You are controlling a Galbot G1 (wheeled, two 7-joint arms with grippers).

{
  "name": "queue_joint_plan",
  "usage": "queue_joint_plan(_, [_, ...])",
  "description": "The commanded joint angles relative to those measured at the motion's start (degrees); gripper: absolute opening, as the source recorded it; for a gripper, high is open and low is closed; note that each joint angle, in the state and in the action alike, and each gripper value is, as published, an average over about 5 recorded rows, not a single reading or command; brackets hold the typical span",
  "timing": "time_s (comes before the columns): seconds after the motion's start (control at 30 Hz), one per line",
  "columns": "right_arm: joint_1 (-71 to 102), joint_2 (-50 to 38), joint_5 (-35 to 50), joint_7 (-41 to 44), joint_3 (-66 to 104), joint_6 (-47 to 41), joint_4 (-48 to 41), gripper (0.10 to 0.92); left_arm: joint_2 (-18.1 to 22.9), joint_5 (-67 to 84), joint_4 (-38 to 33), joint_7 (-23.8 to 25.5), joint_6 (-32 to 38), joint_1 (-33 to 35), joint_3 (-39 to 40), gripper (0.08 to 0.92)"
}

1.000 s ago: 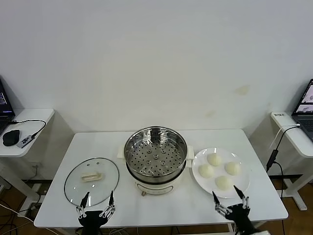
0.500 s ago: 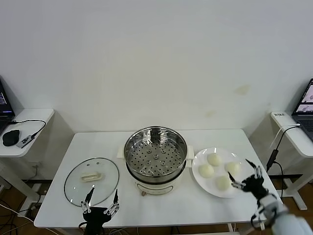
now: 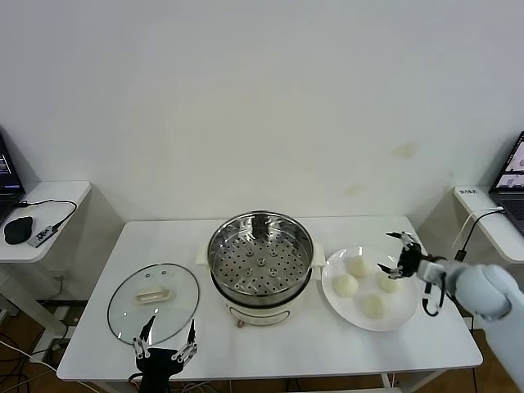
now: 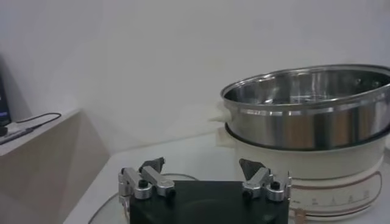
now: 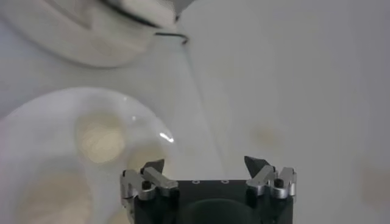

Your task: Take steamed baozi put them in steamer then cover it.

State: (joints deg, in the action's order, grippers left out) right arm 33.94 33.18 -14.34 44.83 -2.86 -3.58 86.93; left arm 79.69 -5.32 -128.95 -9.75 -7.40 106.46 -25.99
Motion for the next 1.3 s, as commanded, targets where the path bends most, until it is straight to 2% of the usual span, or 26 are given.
queue_joint_plan(0.03, [-20.87, -4.47, -1.8, 9.87, -21.62, 1.88, -8.06, 0.823, 0.01, -0.7, -0.02, 0.25, -0.3, 0.08, -0.14, 0.823])
queue_joint_plan(0.2, [-28.35, -0.87, -1.0, 13.34, -31.38, 2.1, -12.33, 0.823, 0.3, -0.9, 0.03, 0.06, -0.4, -0.09, -0.25, 0.823])
queue_joint_plan(0.4, [-32.42, 4.24, -0.06, 13.68, -38.32, 2.11, -17.34, 0.823, 0.32, -0.98, 0.16, 0.04, -0.46, -0.27, -0.62, 0.823])
queue_joint_plan(0.73, [-31.81, 13.09, -0.79, 10.86, -39.63, 0.66, -26.18, 0.823, 0.01, -0.73, -0.01, 0.5, -0.33, -0.26, -1.51, 0.823])
queue_joint_plan(1.07, [-31.05, 16.85, -2.0, 9.52, -37.84, -0.31, -31.23, 0.82, -0.03, -0.76, 0.06, 0.42, -0.29, -0.32, -1.83, 0.823])
queue_joint_plan(1.3, [-30.7, 17.99, -2.46, 9.42, -37.64, -0.67, -33.04, 0.726, -0.2, -0.74, 0.03, 0.39, -0.32, -0.45, -1.86, 0.823])
